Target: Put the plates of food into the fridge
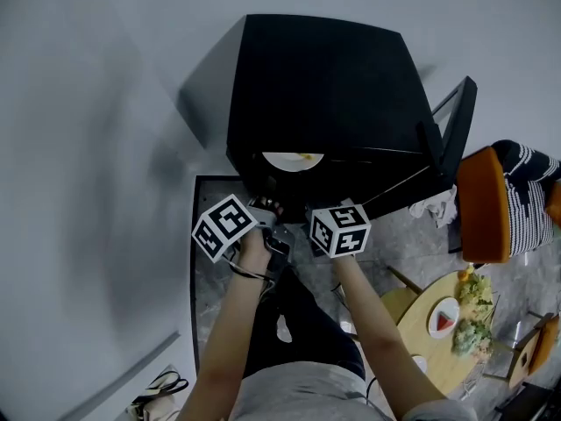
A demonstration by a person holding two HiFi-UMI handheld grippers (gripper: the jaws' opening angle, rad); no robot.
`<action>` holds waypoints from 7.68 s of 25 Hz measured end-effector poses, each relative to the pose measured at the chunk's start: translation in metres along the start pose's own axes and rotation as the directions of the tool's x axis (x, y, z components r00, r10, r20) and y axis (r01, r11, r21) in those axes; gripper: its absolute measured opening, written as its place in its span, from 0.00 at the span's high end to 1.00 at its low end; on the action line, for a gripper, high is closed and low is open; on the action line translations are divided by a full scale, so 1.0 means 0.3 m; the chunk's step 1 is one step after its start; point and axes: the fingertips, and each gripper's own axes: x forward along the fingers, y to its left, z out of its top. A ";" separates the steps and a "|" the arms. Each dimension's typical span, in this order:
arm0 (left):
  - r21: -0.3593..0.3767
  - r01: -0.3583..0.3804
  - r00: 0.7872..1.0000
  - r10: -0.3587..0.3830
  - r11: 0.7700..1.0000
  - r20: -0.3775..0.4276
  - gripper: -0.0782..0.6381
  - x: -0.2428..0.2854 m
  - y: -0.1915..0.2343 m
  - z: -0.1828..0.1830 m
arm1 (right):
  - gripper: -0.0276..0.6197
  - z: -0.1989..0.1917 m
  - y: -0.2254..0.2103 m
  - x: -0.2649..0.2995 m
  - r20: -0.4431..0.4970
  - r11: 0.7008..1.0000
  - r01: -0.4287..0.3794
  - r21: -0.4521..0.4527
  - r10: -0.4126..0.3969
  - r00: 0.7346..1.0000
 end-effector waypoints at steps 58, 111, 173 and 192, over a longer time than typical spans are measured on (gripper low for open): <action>0.740 0.467 0.869 -0.098 0.485 -0.484 0.88 -0.697 -0.296 -1.213 | 0.94 -0.257 0.126 -1.601 0.354 0.814 0.455 0.362 -0.571 0.741; 0.466 0.390 0.234 0.403 0.795 -0.885 0.78 -0.779 0.266 -2.258 | 0.83 -1.390 -0.136 -2.329 -0.144 0.043 0.216 0.976 -0.617 0.774; 0.114 0.115 0.949 -0.075 0.987 -0.306 0.86 -0.556 -0.058 -0.744 | 0.92 -0.364 0.034 -1.096 0.179 0.422 -0.117 0.899 -0.110 0.978; 0.058 0.120 0.977 -0.107 0.991 -0.187 0.86 -0.242 -0.085 -0.373 | 0.93 -0.124 -0.101 -0.653 0.157 0.456 -0.106 0.884 -0.077 0.984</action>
